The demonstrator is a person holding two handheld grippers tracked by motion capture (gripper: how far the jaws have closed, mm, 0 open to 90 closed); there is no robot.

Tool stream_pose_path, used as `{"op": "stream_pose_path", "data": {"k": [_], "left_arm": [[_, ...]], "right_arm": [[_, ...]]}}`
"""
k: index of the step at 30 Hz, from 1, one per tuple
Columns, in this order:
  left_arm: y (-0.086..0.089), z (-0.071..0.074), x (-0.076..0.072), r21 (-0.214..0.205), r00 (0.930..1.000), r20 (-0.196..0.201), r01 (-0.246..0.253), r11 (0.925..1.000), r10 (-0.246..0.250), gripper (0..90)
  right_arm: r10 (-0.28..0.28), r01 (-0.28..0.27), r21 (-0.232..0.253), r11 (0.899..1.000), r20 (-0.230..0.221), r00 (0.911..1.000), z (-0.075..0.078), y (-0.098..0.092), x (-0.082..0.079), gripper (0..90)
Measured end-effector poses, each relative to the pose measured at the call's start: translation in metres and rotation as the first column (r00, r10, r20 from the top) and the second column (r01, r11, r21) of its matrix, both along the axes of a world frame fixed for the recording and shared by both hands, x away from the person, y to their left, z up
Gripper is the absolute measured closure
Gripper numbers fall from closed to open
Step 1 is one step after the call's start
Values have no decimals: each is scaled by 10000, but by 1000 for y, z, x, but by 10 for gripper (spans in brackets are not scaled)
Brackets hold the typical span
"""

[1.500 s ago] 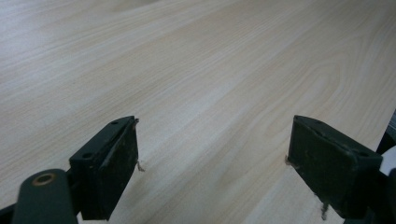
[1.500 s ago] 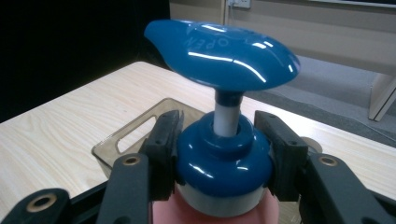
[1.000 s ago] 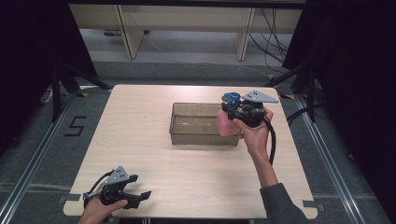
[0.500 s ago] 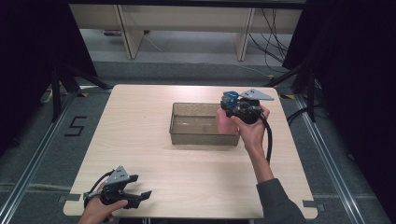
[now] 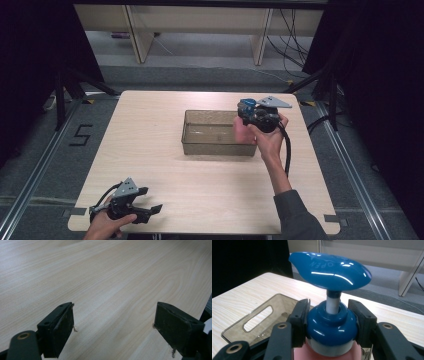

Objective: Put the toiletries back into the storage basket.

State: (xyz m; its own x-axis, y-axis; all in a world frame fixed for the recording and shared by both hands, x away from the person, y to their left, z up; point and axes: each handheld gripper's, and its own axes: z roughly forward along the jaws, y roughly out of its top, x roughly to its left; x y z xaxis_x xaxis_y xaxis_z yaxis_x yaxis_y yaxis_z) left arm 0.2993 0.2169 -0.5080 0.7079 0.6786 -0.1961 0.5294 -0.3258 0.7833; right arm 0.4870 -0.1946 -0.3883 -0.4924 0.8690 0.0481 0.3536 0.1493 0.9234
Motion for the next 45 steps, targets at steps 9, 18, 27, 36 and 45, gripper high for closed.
{"op": "stream_pose_path", "data": {"k": [9,18,27,36,45], "left_arm": [[0,0,0,24,10000,27,-48,10000,48,155],[-1,0,-1,7,10000,67,-6,10000,6,155],[-1,1,-1,172,10000,31,-22,9998,22,155],[0,1,-1,28,10000,60,46,10000,-46,155],[-1,0,-1,-66,9999,114,64,10000,-63,155]], "right_arm": [[69,-70,-28,10000,-113,9999,-5,-1,2,530],[-34,30,-138,9999,-242,9997,-11,-5,4,530],[-100,94,-171,9998,-378,9992,-17,-6,4,530],[-23,6,-353,9994,-458,9989,-22,-6,4,530],[31,-52,-332,9994,-630,9980,-27,-6,2,530]]}}
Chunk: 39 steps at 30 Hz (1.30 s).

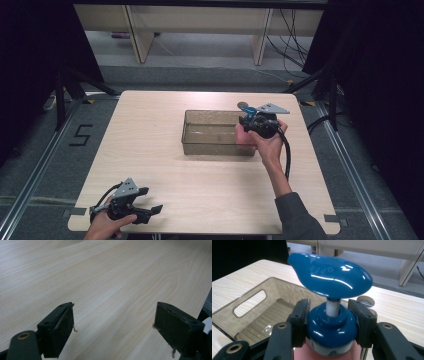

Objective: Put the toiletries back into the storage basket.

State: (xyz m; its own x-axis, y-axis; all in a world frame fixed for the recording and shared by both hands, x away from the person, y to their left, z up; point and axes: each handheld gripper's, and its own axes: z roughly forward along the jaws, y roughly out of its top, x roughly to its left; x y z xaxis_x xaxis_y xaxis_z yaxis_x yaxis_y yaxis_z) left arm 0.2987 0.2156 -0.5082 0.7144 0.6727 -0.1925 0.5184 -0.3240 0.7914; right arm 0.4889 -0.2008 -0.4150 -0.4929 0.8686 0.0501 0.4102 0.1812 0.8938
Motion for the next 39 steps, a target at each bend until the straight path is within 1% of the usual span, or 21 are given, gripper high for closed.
{"op": "stream_pose_path", "data": {"k": [2,4,5,9,13,14,17,18,21,22,23,25,26,28,29,30,33,34,35,36,39], "left_arm": [[0,0,0,108,10000,-40,-64,9999,64,155],[0,1,0,57,9998,-70,-167,9998,168,155],[1,1,0,93,10000,-81,-39,9999,39,155],[0,0,0,30,9999,-75,-121,9999,121,155],[1,1,0,129,10000,-57,-40,9999,41,155],[0,0,0,60,9999,-71,-117,9999,118,155],[0,0,-1,26,10000,-70,-54,10000,54,155],[0,0,-1,39,9999,-97,-74,10000,75,155],[0,0,0,27,9999,-59,-126,9999,126,155],[0,0,0,-22,10000,-40,-42,10000,42,155],[0,0,0,-35,10000,-40,-35,10000,35,155],[0,1,0,6,10000,-70,-50,10000,50,155],[1,1,0,114,10000,-62,-4,9999,5,155],[-1,0,-1,-25,10000,-43,-75,10000,74,155],[0,0,-1,-41,10000,-26,-47,10000,47,155],[0,0,0,79,10000,-15,-38,10000,38,155],[0,0,0,-44,10000,-24,-28,10000,28,155],[0,0,0,-41,10000,-29,-26,10000,25,155],[1,1,0,142,10000,-37,-34,9999,35,155],[0,0,0,57,10000,-58,-68,10000,68,155],[0,0,-1,70,10000,-46,-69,10000,69,155]], "right_arm": [[-65,68,143,9999,-151,9999,-1,1,-1,530],[-123,123,-3,9999,-96,9999,-2,0,-1,530],[-62,64,-190,9998,107,9999,-2,-1,0,530],[-126,125,-6,9999,-193,9997,-5,0,-1,530],[-17,15,-123,9999,-197,9998,-6,1,0,530],[-80,76,-317,9995,-122,9999,-6,0,-1,530],[-64,62,-306,9995,-69,10000,-7,0,-1,530],[-144,141,-101,9998,-273,9995,-8,2,-3,530],[18,-24,-295,9996,-224,9997,-10,1,-1,530],[-91,90,-500,9987,-22,10000,-11,0,0,530],[-105,95,-255,9996,-375,9992,-13,2,-1,530],[-165,154,-440,9989,-242,9996,-14,2,-1,530],[-146,135,-266,9996,-417,9990,-16,3,-1,530],[-149,129,-386,9992,-524,9985,-17,2,-1,530],[-112,98,-418,9991,-326,9994,-18,2,0,530],[-91,75,-422,9991,-378,9992,-18,2,-1,530],[-130,111,-412,9991,-461,9989,-18,3,-3,530],[-153,147,-524,9985,-112,9998,-20,3,-2,529],[-89,73,-525,9986,-295,9995,-19,4,-3,529],[-133,109,-590,9982,-408,9991,-18,4,-4,528],[-132,122,-637,9979,-149,9998,-20,4,-4,524]]}}
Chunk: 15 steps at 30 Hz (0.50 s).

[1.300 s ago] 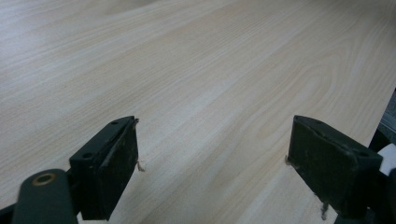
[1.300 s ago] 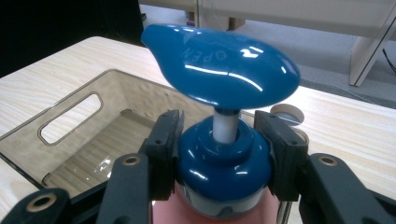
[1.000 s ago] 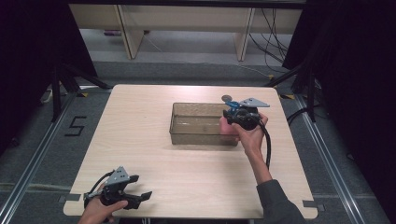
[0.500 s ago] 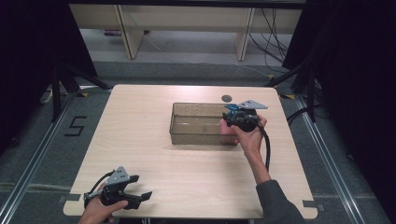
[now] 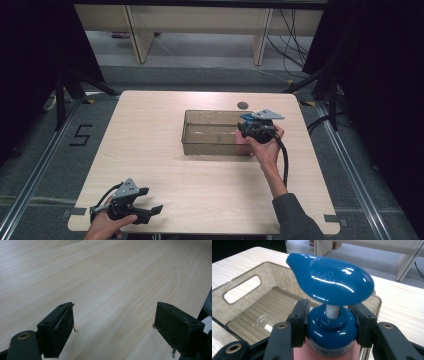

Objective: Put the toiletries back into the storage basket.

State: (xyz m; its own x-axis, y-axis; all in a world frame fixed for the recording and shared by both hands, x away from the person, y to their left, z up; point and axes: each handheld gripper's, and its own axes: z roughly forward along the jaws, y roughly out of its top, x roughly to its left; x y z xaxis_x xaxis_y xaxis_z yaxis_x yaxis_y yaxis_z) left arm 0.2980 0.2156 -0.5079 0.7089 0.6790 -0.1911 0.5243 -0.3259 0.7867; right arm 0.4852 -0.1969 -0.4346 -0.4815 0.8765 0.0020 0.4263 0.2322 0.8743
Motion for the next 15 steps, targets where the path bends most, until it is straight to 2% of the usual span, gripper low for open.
{"op": "stream_pose_path", "data": {"k": [3,6,7,8,9,10,12,13,14,15], "left_arm": [[0,0,0,-6,10000,19,-34,10000,34,155],[0,0,0,34,10000,0,2,10000,-2,155],[0,0,0,-5,10000,-15,-34,10000,34,155],[0,0,1,-8,10000,-11,-28,10000,28,155],[1,0,1,76,10000,21,21,10000,-21,155],[0,0,0,-96,10000,37,24,10000,-24,155],[0,1,0,-5,10000,1,10,10000,-10,155],[0,1,1,19,10000,7,21,10000,-21,155],[0,1,0,-74,10000,-4,3,10000,-3,155],[-1,0,0,-105,10000,12,11,9999,-11,155]], "right_arm": [[-75,78,236,9997,-124,9999,-2,1,0,495],[-481,503,787,9956,-295,9984,1,-1,-3,338],[-481,503,787,9956,-295,9984,1,-1,-3,338],[-397,433,1064,9934,-357,9986,2,-1,-4,315],[-365,392,1037,9938,-275,9990,2,-2,-3,295],[-400,435,1174,9921,-326,9987,2,-2,-4,278],[-270,284,986,9947,-155,9995,4,-4,-6,264],[-234,275,1278,9914,-342,9991,5,-2,-7,254],[-485,550,1393,9887,-495,9976,6,-1,-9,247],[-295,323,1252,9916,-241,9993,7,-3,-8,245]]}}
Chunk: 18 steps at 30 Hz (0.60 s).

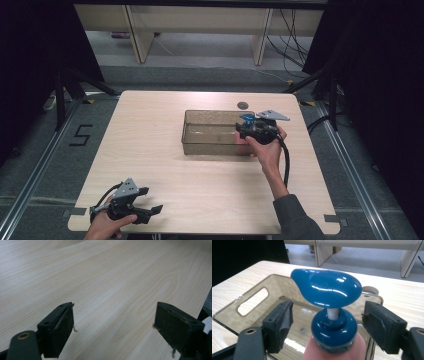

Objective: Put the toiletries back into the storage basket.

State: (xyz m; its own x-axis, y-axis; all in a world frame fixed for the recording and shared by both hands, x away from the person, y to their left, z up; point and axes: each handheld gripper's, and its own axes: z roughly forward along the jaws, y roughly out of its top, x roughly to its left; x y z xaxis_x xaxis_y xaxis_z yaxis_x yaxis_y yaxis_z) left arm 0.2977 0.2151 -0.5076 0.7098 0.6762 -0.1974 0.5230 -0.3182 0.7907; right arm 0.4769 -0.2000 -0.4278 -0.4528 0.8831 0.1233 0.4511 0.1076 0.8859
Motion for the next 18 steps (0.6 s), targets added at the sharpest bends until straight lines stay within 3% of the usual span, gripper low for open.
{"op": "stream_pose_path", "data": {"k": [6,8,10,14,18], "left_arm": [[1,0,0,75,10000,14,-29,10000,29,155],[1,0,1,86,10000,-17,-38,10000,38,155],[1,0,0,92,10000,-12,-15,10000,16,155],[1,1,0,-11,9999,-6,-104,9999,104,155],[0,1,0,1,10000,-4,-54,10000,54,155]], "right_arm": [[-41,40,244,9997,57,10000,3,-2,-4,228],[-176,185,499,9986,-184,9997,4,-1,-7,224],[-25,24,348,9994,7,10000,5,-3,-8,219],[14,4,757,9971,-242,9997,6,-4,-11,209],[3,16,738,9973,-256,9997,4,-5,-13,209]]}}
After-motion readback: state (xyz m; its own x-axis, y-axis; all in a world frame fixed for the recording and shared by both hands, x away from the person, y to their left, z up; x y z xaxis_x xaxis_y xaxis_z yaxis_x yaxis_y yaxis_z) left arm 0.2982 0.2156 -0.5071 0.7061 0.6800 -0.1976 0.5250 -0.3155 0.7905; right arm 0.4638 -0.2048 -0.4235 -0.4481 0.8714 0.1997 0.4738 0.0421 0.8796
